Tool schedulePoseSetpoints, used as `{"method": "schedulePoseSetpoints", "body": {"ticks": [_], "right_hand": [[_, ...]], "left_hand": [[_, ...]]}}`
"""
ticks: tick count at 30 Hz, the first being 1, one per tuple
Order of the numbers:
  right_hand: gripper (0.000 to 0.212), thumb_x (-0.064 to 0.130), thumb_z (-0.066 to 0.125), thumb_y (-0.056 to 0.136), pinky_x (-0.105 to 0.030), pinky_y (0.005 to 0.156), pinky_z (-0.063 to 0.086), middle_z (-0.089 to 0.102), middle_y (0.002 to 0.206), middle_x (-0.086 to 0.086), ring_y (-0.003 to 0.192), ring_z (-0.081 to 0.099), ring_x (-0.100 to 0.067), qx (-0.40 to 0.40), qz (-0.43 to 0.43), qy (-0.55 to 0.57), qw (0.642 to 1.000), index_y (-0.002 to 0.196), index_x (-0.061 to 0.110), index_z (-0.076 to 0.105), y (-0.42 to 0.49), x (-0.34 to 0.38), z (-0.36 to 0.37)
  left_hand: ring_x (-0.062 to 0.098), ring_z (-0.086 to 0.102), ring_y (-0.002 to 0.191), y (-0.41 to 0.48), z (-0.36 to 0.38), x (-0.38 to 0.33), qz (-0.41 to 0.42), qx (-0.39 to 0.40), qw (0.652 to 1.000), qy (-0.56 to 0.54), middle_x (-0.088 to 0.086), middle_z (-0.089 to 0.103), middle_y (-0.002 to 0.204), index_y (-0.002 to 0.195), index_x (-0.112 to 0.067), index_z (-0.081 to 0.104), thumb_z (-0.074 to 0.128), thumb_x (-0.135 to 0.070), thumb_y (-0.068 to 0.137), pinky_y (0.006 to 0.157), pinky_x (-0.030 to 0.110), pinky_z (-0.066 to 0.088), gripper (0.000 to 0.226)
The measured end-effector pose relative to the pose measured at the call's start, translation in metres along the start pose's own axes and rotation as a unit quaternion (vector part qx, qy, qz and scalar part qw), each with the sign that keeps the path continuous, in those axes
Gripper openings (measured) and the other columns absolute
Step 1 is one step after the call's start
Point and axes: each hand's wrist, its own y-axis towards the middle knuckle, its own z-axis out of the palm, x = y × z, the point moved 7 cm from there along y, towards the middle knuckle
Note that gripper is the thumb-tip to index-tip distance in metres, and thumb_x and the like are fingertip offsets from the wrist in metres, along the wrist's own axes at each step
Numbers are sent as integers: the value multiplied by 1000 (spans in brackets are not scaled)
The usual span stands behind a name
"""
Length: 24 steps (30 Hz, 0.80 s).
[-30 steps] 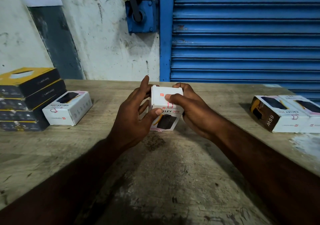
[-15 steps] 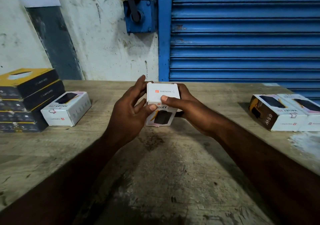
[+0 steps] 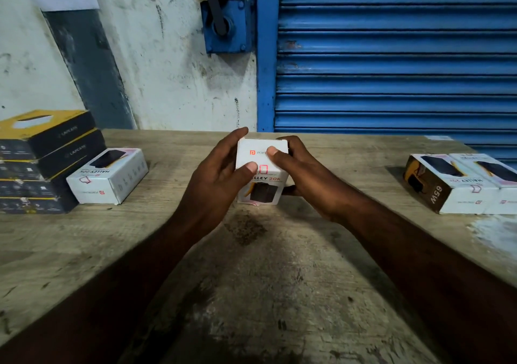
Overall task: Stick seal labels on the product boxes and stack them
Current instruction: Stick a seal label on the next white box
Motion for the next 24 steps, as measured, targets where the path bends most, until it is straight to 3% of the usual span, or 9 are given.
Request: {"method": "schedulePoseSetpoints", "body": {"ticks": [3,8,12,16,20,24], "right_hand": [[29,42,43,106,-43,102,54,63,127,7,117,63,-12,1,-22,-40,999,132,27,45,-1,1,2],[25,40,36,109,-39,98,56,65,124,1,114,65,-14,5,-30,-30,999,123,25,49,-2,1,4],[39,55,42,98,-51,105,50,66,124,5,117,63,-15,-2,-38,-52,998,127,29,49,-4,0,7],[44,59,47,91,-50,105,50,64,126,8,117,63,-13,3,-40,-58,998,126,32,47,-3,-1,8],[46,57,50,92,-42,102,53,62,128,9,118,63,-10,12,-39,-53,998,128,30,44,-5,-1,12],[36,29,57,102,-19,75,57,60,121,3,99,65,5,14,-41,-30,999,130,16,40,-7,3,13]], "left_hand": [[1,60,119,-1,4,3,-14,3,1000,-20,-9,58,139,150,-34,39,54,-8,100,89,17,54,58],[8,60,123,-3,3,7,-19,-9,1000,-8,-6,56,142,152,-35,36,57,-8,99,98,29,54,63],[6,65,106,-5,3,7,-17,-37,999,-1,-4,62,128,147,-34,42,58,-4,98,84,28,56,60],[2,66,95,-6,5,8,-21,-46,999,-18,-9,62,116,140,-32,47,57,-4,96,75,24,55,53],[14,68,98,-6,3,9,-27,-63,998,-9,-10,67,110,132,-36,52,54,-22,85,83,39,57,50],[20,65,106,-6,0,10,-29,-67,997,-9,-12,67,116,130,-40,55,47,-26,88,94,49,54,45]]}}
